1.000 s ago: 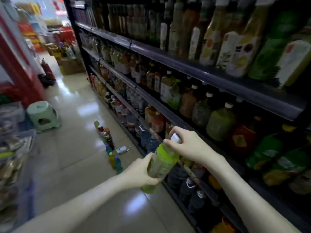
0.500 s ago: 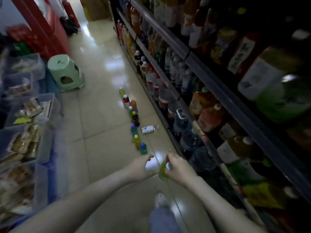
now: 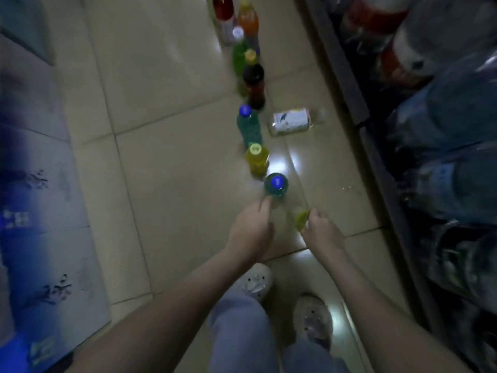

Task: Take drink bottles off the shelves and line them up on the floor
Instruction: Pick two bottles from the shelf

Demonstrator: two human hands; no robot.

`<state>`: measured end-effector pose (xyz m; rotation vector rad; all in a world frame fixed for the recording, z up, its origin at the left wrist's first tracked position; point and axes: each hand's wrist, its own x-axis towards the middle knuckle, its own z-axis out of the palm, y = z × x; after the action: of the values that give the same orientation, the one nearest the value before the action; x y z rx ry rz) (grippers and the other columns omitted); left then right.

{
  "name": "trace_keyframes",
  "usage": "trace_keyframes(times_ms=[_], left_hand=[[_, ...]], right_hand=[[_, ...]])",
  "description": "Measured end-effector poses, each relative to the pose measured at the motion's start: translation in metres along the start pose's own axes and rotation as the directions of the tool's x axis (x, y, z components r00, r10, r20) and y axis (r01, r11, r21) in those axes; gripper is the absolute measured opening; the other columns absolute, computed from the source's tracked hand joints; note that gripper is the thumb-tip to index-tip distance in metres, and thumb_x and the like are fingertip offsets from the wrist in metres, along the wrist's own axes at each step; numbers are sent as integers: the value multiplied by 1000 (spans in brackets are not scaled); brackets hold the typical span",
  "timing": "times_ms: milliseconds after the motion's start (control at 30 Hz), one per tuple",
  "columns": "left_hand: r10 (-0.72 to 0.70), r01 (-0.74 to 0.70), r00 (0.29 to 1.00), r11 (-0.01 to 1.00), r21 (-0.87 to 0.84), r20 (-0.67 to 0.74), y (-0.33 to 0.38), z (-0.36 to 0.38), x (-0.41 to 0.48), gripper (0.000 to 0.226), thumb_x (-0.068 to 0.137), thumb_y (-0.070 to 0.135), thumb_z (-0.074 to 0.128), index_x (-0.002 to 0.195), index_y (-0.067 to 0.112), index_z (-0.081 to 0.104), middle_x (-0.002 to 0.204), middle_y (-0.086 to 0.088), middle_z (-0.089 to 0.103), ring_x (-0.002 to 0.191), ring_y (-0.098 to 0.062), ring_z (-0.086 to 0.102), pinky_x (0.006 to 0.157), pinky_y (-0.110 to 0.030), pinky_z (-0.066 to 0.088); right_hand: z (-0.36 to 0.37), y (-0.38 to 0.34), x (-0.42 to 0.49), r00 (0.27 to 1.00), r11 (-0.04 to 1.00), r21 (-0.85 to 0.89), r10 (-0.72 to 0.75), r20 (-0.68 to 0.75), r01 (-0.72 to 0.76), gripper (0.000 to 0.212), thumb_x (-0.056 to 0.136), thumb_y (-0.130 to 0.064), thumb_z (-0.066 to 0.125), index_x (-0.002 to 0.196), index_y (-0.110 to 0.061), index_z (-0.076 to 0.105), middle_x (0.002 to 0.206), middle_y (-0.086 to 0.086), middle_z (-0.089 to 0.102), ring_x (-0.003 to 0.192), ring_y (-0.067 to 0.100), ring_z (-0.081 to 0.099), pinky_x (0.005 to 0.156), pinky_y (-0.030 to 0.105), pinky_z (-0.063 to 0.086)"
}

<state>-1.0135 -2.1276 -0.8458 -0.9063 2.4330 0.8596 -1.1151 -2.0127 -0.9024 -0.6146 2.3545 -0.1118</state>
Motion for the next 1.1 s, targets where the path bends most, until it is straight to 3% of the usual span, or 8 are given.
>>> trace_keyframes(times_ms=[100, 267, 367, 600, 700, 800, 967, 1100], left_hand=[[31, -32, 999, 999, 32, 27, -16, 16, 28, 54, 82, 10, 56, 134, 2, 46, 123, -20, 54, 105, -40, 55, 86, -45, 48], [36, -33, 996, 999, -41, 87, 4, -18, 22, 55, 84, 13, 60, 136, 3, 44, 129, -18, 51, 114, -37, 51, 94, -44, 42], [70, -61, 992, 994, -93, 107, 38, -73, 6, 57, 85, 12, 62, 137, 2, 43, 133, -19, 48, 120, -37, 47, 99, -40, 39], [289, -283, 954, 956, -82, 82, 171, -267, -68, 54, 90, 22, 56, 141, 15, 39, 140, -10, 43, 125, -30, 45, 99, -39, 41], [449, -448, 893, 893, -41, 36, 235, -353, -111, 52, 91, 23, 54, 140, 16, 40, 134, -12, 47, 121, -31, 48, 95, -36, 42], [610, -610, 792, 792, -7, -21, 299, -423, -159, 48, 92, 24, 54, 138, 17, 42, 130, -11, 51, 116, -29, 53, 91, -35, 45], [833, -834, 546, 551, 40, -83, 405, -498, -246, 41, 96, 29, 49, 136, 23, 43, 132, -1, 52, 115, -20, 54, 91, -40, 49], [921, -930, 346, 362, 64, -178, 485, -519, -322, 38, 96, 29, 49, 133, 22, 46, 130, 1, 54, 115, -16, 54, 92, -33, 48]], right_hand=[[25, -10, 27, 996, 999, 3, 37, -81, -37, 26, 98, -23, 44, 114, -3, 48, 115, 20, 54, 106, 38, 54, 72, 42, 44], [-8, -28, 3, 989, 992, -8, 129, 75, -128, 40, 94, -26, 52, 128, -9, 39, 134, 13, 41, 119, 33, 45, 83, 39, 46], [-72, -48, -45, 993, 991, 66, 115, 32, -117, 41, 94, -29, 52, 129, -11, 39, 134, 10, 41, 122, 30, 42, 86, 39, 44], [-301, -101, -184, 939, 877, 480, 156, -306, 10, 47, 92, -17, 56, 136, -9, 44, 136, 11, 46, 122, 28, 48, 94, 32, 38], [-399, -112, -244, 848, 837, 535, 195, -492, 118, 39, 92, -17, 59, 129, -10, 51, 127, 9, 52, 112, 23, 55, 89, 24, 39], [-482, -119, -303, 716, 803, 557, 261, -648, 212, 30, 90, -21, 61, 119, -15, 57, 117, 3, 58, 104, 17, 57, 86, 26, 44], [-593, -110, -407, 444, 737, 557, 382, -811, 382, 21, 90, -25, 61, 111, -24, 59, 108, -9, 62, 97, 5, 57, 78, 12, 43], [-649, -78, -492, 248, 782, 472, 403, -881, 407, 22, 92, -20, 59, 113, -22, 57, 107, -8, 60, 91, -2, 55, 72, 2, 39]])
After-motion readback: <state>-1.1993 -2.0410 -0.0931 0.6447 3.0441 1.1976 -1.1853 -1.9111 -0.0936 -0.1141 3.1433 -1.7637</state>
